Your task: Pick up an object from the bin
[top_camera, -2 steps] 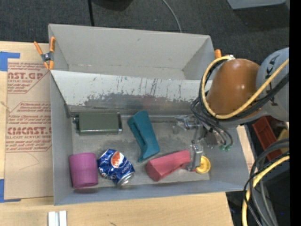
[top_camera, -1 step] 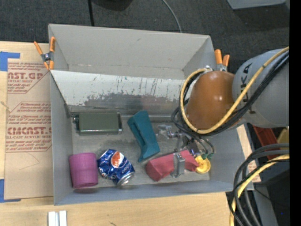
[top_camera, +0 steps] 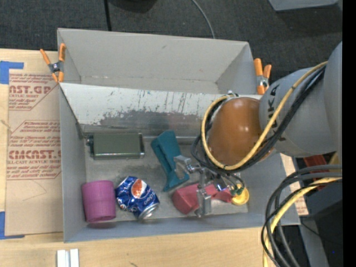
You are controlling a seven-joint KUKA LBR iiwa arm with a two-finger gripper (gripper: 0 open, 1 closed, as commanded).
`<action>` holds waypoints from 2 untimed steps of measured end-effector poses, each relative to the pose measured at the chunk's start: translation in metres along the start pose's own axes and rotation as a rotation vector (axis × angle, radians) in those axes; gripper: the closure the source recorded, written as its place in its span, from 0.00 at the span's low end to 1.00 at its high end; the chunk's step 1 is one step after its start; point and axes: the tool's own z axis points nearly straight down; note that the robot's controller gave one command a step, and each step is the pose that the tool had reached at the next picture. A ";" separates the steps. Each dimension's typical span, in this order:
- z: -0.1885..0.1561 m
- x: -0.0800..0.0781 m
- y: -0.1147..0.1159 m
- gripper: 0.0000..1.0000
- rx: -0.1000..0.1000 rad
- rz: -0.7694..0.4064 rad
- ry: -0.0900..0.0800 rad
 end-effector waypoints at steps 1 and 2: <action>0.019 -0.001 -0.017 1.00 0.012 -0.113 -0.020; 0.019 -0.001 -0.017 1.00 0.012 -0.113 -0.020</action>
Offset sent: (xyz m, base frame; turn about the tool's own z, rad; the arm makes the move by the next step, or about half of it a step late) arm 0.0000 0.0000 0.0000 0.0000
